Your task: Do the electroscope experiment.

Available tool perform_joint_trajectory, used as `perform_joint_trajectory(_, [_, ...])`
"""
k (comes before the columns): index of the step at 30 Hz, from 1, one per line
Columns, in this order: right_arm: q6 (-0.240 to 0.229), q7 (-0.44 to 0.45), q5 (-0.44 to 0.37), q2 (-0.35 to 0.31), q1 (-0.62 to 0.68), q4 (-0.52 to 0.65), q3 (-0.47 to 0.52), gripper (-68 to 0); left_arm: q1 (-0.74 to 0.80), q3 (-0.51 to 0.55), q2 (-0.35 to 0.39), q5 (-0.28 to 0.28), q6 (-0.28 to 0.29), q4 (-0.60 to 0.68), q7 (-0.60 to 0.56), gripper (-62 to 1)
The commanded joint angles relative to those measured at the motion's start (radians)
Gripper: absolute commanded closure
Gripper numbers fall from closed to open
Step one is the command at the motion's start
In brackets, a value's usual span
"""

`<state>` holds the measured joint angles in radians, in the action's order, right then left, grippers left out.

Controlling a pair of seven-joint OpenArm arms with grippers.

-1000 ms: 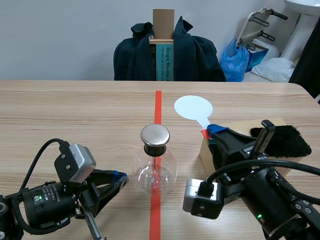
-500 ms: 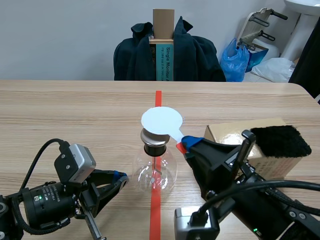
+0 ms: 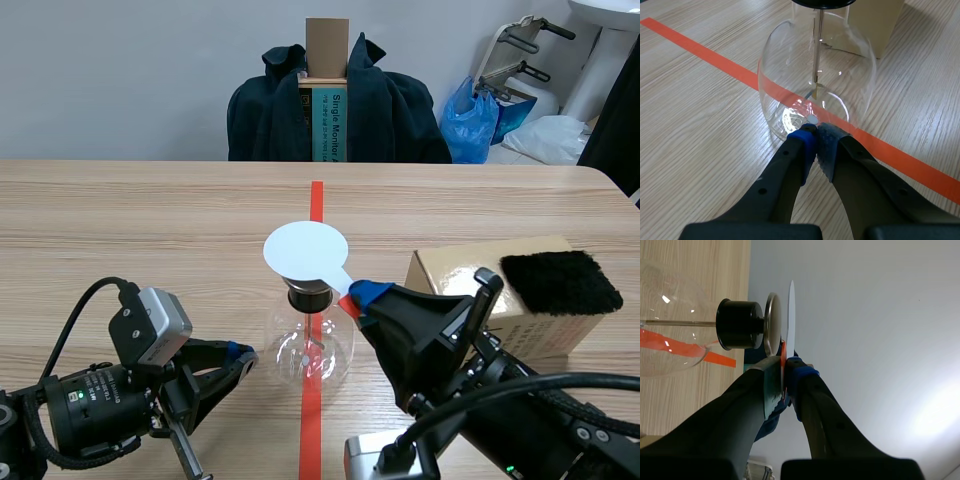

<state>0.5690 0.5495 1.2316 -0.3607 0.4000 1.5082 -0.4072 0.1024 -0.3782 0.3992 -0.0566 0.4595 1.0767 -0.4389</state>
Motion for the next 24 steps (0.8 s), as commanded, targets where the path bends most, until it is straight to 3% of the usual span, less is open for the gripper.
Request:
perform_joint_trajectory(1, [0.013,0.000,-0.004,-0.014,0.005,0.008,0.008,-0.6,-0.003,0.005,-0.002,0.007,-0.003,0.015,-0.013,-2.7])
perform_joint_trajectory(13, [0.014,-0.012,-0.004,-0.014,0.005,0.008,0.009,-0.6,-0.003,0.005,-0.002,0.007,-0.003,0.015,-0.013,-2.7])
perform_joint_trajectory(24, [0.014,-0.208,-0.004,-0.014,0.005,0.008,0.009,-0.7,-0.003,0.005,-0.002,0.007,-0.003,0.015,-0.013,-2.7])
